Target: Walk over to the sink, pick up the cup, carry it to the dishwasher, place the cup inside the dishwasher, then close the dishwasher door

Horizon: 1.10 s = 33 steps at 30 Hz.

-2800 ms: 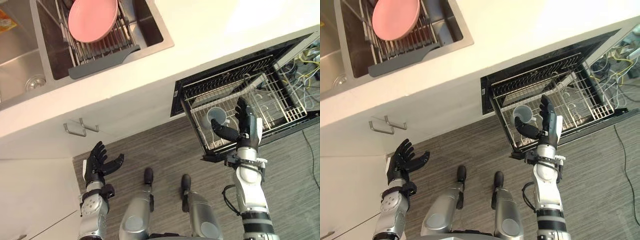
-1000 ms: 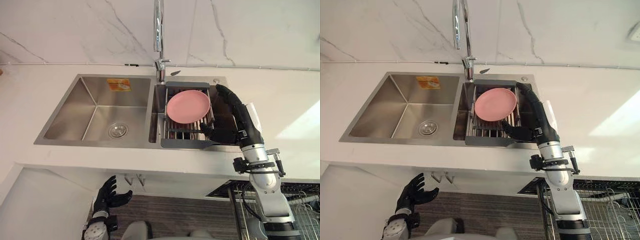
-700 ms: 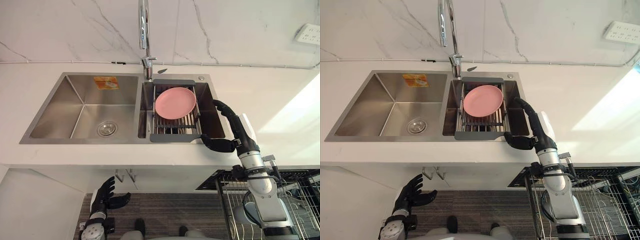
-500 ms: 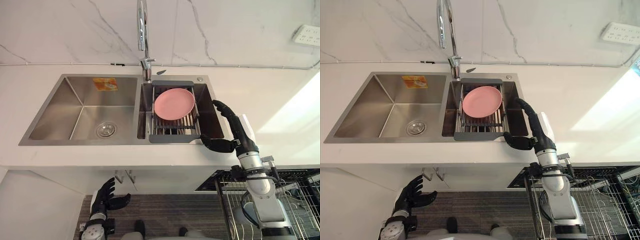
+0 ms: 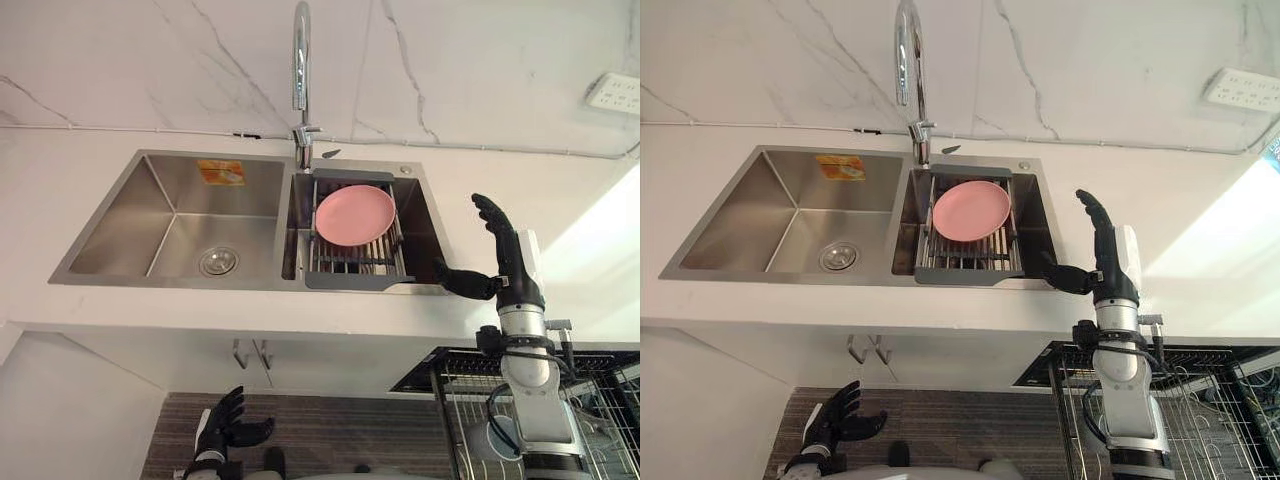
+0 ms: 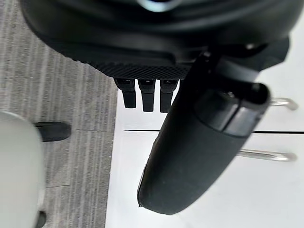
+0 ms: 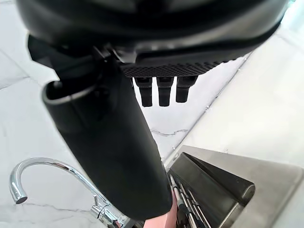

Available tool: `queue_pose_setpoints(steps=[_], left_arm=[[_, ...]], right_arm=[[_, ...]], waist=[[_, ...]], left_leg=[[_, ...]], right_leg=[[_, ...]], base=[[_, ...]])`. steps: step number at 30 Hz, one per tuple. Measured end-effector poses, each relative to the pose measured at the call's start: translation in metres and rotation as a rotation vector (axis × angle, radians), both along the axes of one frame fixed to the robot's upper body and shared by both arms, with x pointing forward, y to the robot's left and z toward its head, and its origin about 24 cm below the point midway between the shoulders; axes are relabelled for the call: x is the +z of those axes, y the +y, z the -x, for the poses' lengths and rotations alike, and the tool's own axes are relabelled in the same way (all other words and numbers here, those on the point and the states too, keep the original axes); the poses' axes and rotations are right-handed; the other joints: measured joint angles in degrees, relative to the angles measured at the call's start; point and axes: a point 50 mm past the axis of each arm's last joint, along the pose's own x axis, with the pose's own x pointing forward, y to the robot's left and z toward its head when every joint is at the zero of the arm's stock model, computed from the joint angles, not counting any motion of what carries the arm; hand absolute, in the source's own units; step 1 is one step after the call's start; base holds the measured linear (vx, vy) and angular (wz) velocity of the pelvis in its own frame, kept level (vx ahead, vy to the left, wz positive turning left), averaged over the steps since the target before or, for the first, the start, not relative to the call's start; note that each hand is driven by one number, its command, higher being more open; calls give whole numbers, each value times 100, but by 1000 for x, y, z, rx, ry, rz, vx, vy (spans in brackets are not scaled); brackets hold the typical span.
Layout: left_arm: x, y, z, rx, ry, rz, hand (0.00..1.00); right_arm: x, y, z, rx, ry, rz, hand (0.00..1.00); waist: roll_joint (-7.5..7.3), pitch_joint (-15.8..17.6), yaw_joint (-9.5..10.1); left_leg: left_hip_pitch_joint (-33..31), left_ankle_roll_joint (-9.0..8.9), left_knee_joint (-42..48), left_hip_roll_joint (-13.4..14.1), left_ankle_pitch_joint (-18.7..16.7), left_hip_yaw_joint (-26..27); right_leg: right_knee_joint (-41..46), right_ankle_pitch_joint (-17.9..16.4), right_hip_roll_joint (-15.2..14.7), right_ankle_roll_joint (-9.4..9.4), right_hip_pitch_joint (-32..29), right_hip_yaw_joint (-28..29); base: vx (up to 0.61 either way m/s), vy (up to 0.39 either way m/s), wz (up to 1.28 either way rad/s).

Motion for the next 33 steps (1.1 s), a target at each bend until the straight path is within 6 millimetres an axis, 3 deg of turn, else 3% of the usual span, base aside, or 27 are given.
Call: queue_pose_setpoints(steps=[12, 21, 28, 33], left_arm=[[0, 2, 2, 15, -1, 3, 90], [5, 3, -4, 24, -37, -1, 90], [9, 2, -10, 21, -72, -3, 90], [13, 3, -16, 31, -98, -13, 90]], right_arm=[[-9, 5, -27, 83, 97, 124, 90], [22, 10, -53, 97, 18, 329, 90], [29, 16, -70, 70, 16, 466, 90], [35, 15, -84, 45, 29, 472, 90]], waist=[[64, 19, 150], [72, 158, 300], [62, 404, 338], [61, 554, 413]], left_leg=[[-193, -11, 3, -67, 45, -227], [-299, 7, 3, -75, 58, -263], [-375, 9, 23, -83, 72, -361], [-519, 9, 121, -83, 72, -394]], right_leg=[[-81, -20, -64, 32, -31, -256], [-72, -20, -72, 31, -113, -300], [-55, -20, -77, 31, -135, -424], [4, -20, -76, 31, -246, -478]], base=[[6, -10, 10], [-4, -3, 2], [-8, -10, 7], [-12, -6, 4]])
